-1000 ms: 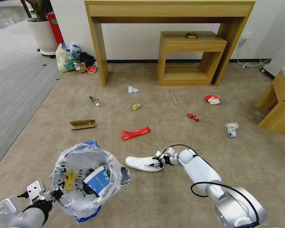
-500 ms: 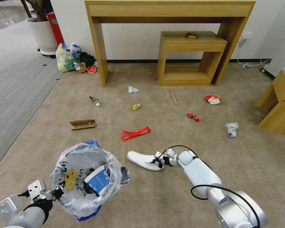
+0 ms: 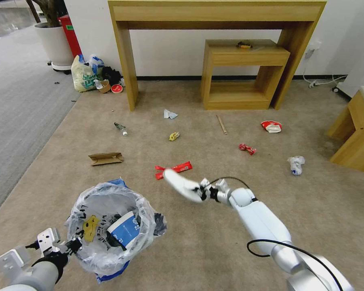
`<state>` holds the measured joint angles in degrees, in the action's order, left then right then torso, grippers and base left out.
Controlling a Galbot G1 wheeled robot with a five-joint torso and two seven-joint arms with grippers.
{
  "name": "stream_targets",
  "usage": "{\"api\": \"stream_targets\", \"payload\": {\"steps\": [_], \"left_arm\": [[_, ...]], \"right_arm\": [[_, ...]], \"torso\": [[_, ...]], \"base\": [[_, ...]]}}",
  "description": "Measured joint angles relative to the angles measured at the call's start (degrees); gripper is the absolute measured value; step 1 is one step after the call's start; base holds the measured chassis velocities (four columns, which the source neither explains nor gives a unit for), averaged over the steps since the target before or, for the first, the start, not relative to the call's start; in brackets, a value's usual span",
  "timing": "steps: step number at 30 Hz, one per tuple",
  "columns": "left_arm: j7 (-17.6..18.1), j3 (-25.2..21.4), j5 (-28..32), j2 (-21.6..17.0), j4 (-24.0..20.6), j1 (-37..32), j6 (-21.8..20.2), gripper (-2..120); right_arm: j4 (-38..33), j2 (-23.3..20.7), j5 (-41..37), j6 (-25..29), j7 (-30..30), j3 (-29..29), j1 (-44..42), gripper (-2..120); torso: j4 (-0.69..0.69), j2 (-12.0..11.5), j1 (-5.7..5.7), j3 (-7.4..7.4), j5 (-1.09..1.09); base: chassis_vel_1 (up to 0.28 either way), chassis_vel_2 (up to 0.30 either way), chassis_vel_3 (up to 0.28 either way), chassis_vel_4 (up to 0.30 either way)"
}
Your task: Pick up the trash bin and place the garbage on the floor into it.
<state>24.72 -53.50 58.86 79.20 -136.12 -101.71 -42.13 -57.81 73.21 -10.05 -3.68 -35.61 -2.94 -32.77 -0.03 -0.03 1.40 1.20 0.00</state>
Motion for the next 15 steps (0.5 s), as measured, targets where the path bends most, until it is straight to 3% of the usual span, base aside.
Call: {"api": "stream_targets", "payload": {"steps": [1,7,9,15], "left_arm": [[0.0,0.0,0.0,0.0,0.0,0.0,0.0,0],[0.2,1.0,-0.7,-0.6,0.6,0.5,0.0,0],[0.3,1.4,-0.9,-1.1,0.8,0.8,0.0,0],[0.9,2.1,-0.7,-2.2,1.4,1.7,0.0,0]], "right_arm": [[0.0,0.0,0.0,0.0,0.0,0.0,0.0,0],[-19.0,-3.9,-11.3,-4.7,3.5,1.0,-0.6,0],[-25.3,-5.1,-16.9,-7.0,5.9,3.2,-0.6,0],[-35.4,-4.8,-23.1,-9.6,11.2,9.7,0.5,0]], "torso": [[0.00,0.0,0.00,0.00,0.00],[0.01,0.0,0.00,-0.01,-0.03],[0.00,0.0,0.00,0.00,0.00],[0.00,0.0,0.00,0.00,-0.01]], "base": [[0.000,0.000,0.000,0.000],[0.000,0.000,0.000,0.000],[0.000,0.000,0.000,0.000],[0.000,0.000,0.000,0.000]]}}
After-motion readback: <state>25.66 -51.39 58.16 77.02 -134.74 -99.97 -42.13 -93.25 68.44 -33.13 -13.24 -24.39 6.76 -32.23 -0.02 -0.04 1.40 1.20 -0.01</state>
